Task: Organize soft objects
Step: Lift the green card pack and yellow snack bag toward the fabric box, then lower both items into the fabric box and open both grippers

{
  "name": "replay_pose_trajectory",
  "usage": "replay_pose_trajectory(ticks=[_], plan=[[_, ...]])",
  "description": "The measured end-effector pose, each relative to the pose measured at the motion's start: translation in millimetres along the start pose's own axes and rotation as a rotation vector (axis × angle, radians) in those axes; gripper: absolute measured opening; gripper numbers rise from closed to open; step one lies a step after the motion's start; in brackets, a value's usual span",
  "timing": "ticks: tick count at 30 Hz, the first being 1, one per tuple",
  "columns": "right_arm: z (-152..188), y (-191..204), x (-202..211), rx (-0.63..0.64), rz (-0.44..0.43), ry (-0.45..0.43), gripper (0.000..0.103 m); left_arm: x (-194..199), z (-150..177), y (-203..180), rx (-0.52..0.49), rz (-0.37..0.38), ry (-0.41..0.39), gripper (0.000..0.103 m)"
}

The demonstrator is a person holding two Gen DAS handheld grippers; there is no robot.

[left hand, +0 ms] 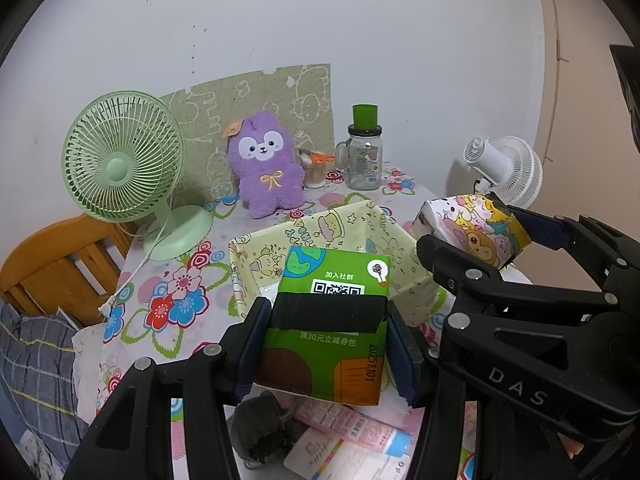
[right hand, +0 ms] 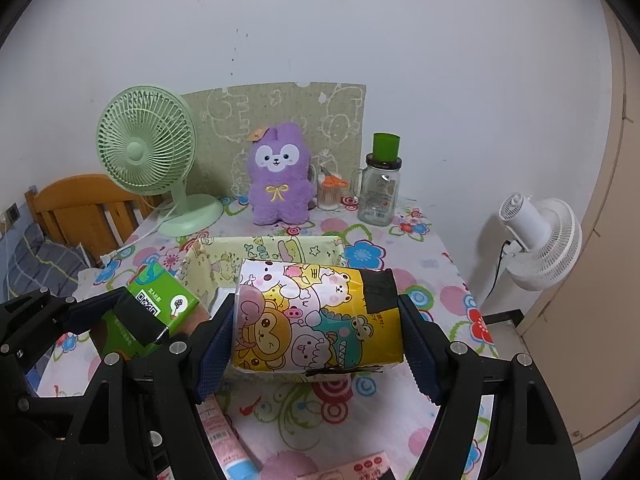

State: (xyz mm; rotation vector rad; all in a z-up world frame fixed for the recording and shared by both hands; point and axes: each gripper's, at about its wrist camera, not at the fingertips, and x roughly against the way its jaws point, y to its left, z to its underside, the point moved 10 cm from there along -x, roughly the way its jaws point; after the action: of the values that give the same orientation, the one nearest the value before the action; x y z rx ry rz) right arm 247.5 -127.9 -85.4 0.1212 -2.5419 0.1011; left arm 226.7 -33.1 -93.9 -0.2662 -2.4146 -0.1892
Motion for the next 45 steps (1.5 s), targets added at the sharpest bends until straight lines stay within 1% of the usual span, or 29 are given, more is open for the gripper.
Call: replay_pose_trajectory(ticks=[14,18,19,24,29,32,35,37,38,39,40,41,42,43,45], plan=[[-14.7,9.4,-45.8,0.011,-0.030,0.026,0.077,-40.3,-14.6,19.7,0.026,-0.009,0.021,0.057],[-15.5,11.4,-62.6,0.005,-0.055,0.045,0.077,-58.0,-15.8,23.3,0.044,0.011,0.042,0.057],[-15.8,11.0,-66.4,0.002,-0.054,0.050,0.077,-63.5,-15.7,24.1,0.050,0.021,0.055,0.057],[-18.6,7.4,-88.4,-0.012,-0.041,0.054,0.077,-86.9,-18.2,30.3,0.068,0.023,0.076,0.055],[-20.8,4.3,-106.0,-0.007,-0.021,0.050,0.077,-108.0,-21.5,37.2,0.062,-0.025,0.089,0.055],[-21.2,4.7,-114.4,-0.028,-0.042,0.058,0.077,-116.8,-21.9,41.2,0.086,-0.015,0.098,0.055],[-21.5,8.9,-118.2,-0.022,-0.053,0.054,0.079,-123.3,-21.0,43.6,0.098,-0.012,0.106,0.056],[-20.4,13.3,-120.1,-0.009,-0.061,0.057,0.080,-127.0,-18.8,45.7,0.097,-0.019,0.117,0.059],[-19.9,16.3,-121.2,0.000,-0.073,0.060,0.081,-127.5,-18.3,46.6,0.094,-0.028,0.115,0.067],[-19.4,18.2,-121.2,0.004,-0.079,0.061,0.083,-128.1,-17.6,47.8,0.092,-0.039,0.115,0.078],[-19.7,19.8,-121.1,0.004,-0.092,0.059,0.085,-127.9,-17.0,48.6,0.094,-0.045,0.116,0.081],[-20.1,20.0,-120.7,0.000,-0.098,0.058,0.095,-127.4,-16.4,50.1,0.102,-0.053,0.116,0.086],[-20.9,20.1,-120.0,-0.006,-0.098,0.055,0.100,-126.0,-16.8,49.6,0.108,-0.047,0.109,0.091],[-22.2,19.9,-117.9,-0.009,-0.096,0.041,0.103,-124.4,-17.4,49.0,0.109,-0.047,0.104,0.094],[-25.4,19.2,-112.2,0.001,-0.082,0.010,0.103,-120.7,-19.3,49.5,0.102,-0.068,0.089,0.102]])
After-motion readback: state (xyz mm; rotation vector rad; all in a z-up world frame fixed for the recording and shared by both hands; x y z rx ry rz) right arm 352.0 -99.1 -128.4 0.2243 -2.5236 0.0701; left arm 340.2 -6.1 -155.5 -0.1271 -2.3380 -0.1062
